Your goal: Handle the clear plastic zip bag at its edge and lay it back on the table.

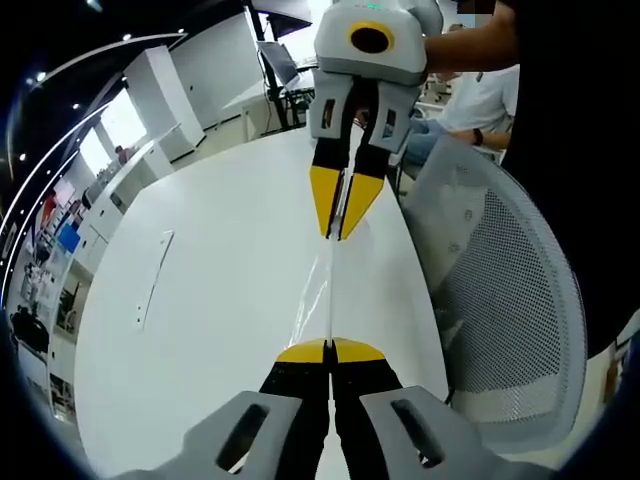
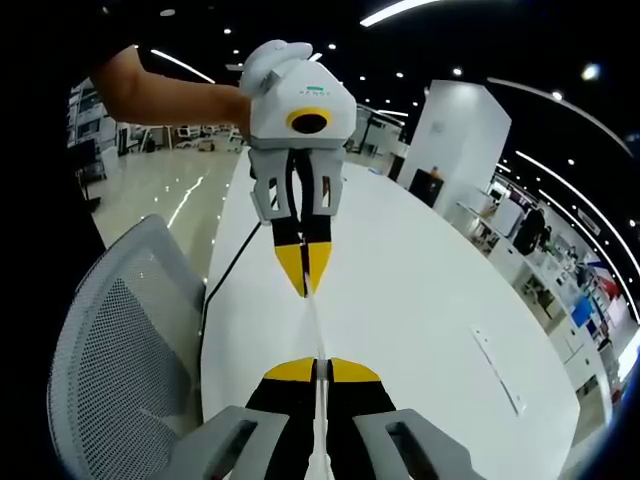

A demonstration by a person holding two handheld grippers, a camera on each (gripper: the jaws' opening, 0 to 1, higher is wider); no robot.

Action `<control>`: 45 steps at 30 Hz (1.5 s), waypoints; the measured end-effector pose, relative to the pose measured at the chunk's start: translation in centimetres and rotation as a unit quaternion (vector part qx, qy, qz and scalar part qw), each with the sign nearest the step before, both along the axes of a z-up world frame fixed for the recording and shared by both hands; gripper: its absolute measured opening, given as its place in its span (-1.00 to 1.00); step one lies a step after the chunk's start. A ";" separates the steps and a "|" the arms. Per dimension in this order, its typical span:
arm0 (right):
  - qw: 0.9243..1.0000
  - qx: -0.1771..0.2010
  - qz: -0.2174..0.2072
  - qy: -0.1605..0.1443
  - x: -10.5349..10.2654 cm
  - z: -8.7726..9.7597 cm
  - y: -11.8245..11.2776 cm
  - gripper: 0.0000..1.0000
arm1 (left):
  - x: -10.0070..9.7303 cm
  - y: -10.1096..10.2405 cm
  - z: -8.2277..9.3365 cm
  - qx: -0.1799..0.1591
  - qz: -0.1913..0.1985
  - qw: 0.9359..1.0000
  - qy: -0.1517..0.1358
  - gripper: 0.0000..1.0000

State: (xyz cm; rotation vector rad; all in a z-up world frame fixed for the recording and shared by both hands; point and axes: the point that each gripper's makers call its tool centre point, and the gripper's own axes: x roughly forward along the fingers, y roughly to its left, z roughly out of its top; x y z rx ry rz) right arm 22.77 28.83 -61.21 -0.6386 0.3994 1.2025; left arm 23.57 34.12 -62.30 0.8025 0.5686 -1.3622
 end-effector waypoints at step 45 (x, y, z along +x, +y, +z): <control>1.000 0.001 0.002 0.004 -0.1 -0.2 -0.2 -1.00 | 0.0 0.2 -0.1 0.000 0.004 1.000 0.005 -1.00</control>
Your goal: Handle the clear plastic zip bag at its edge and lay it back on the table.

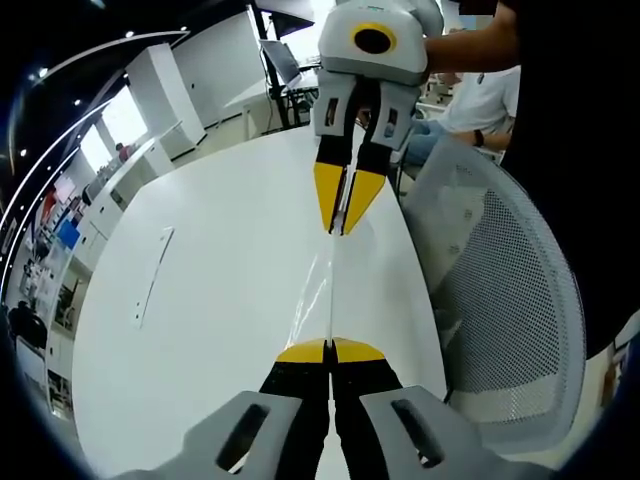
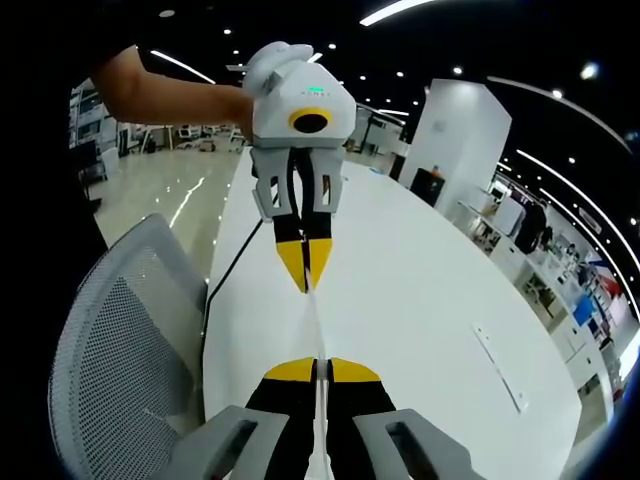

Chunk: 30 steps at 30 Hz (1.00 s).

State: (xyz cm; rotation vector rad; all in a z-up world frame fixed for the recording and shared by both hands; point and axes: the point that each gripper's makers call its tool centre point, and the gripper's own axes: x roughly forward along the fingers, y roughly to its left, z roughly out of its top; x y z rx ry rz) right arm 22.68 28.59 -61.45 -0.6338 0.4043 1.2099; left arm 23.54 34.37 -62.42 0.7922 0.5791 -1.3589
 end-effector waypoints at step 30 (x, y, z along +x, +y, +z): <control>1.000 0.003 -0.004 0.001 0.0 0.2 0.0 -1.00 | 0.3 0.2 0.0 -0.002 0.003 1.000 0.000 -1.00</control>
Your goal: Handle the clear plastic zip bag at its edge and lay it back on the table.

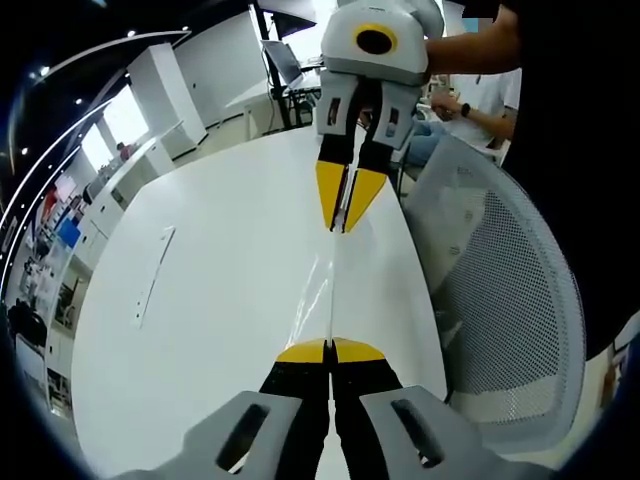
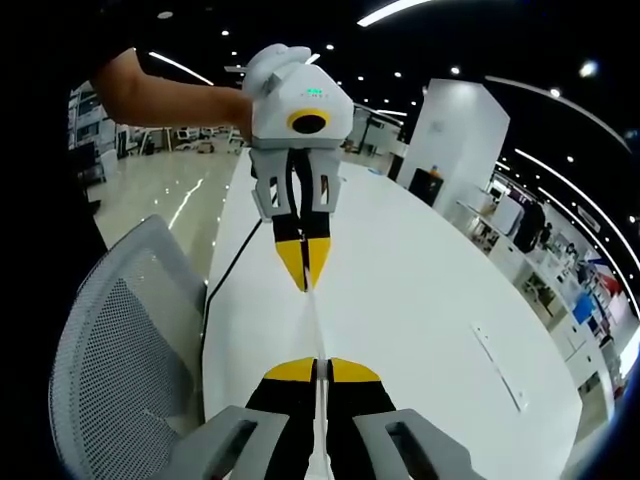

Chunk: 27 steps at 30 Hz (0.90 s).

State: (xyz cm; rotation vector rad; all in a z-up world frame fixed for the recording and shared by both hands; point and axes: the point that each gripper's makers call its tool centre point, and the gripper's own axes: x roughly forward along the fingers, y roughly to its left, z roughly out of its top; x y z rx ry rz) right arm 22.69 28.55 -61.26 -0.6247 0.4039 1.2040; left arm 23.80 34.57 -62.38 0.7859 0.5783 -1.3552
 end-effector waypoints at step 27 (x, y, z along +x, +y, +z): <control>1.000 0.002 -0.002 0.000 0.0 -0.1 -0.4 -1.00 | -0.1 0.0 0.0 0.001 0.000 1.000 0.004 -1.00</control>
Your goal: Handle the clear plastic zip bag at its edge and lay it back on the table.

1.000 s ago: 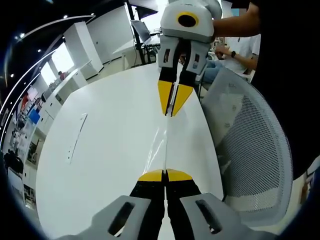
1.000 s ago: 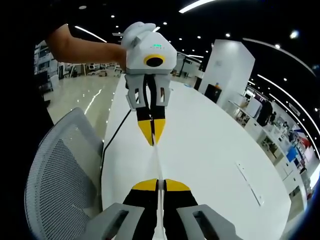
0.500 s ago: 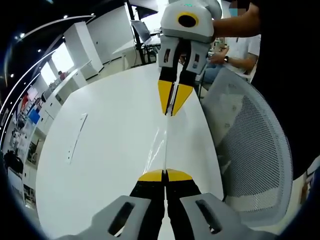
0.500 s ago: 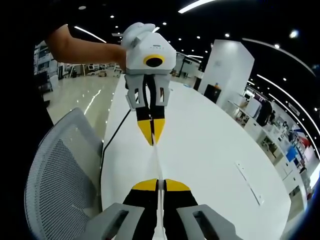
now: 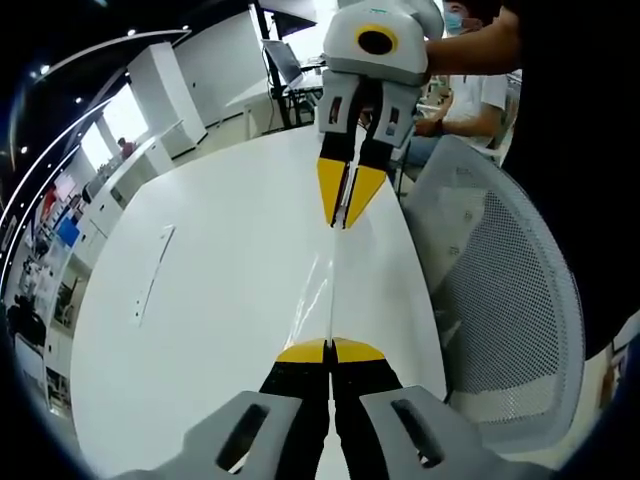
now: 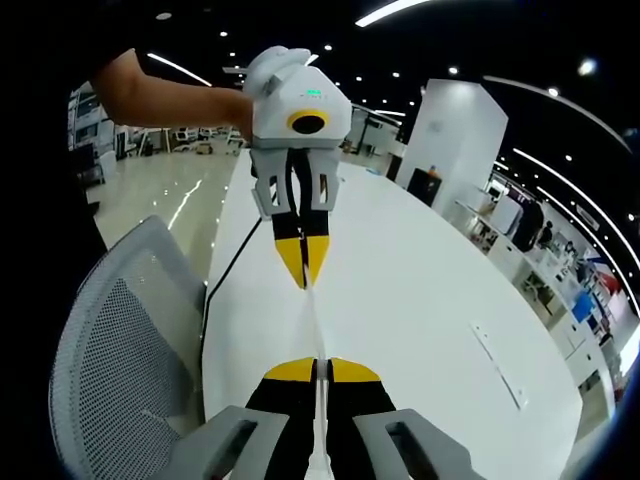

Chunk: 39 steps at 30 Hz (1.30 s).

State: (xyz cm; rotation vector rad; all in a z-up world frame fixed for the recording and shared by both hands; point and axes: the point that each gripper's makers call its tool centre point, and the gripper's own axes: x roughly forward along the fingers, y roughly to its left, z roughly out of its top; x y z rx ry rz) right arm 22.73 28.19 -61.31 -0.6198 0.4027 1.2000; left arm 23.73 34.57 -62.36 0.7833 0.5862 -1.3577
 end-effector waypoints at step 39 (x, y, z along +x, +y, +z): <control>1.000 0.002 -0.001 0.004 -0.1 -0.1 -0.2 -1.00 | 0.0 0.7 -0.2 0.002 0.004 1.000 0.004 -1.00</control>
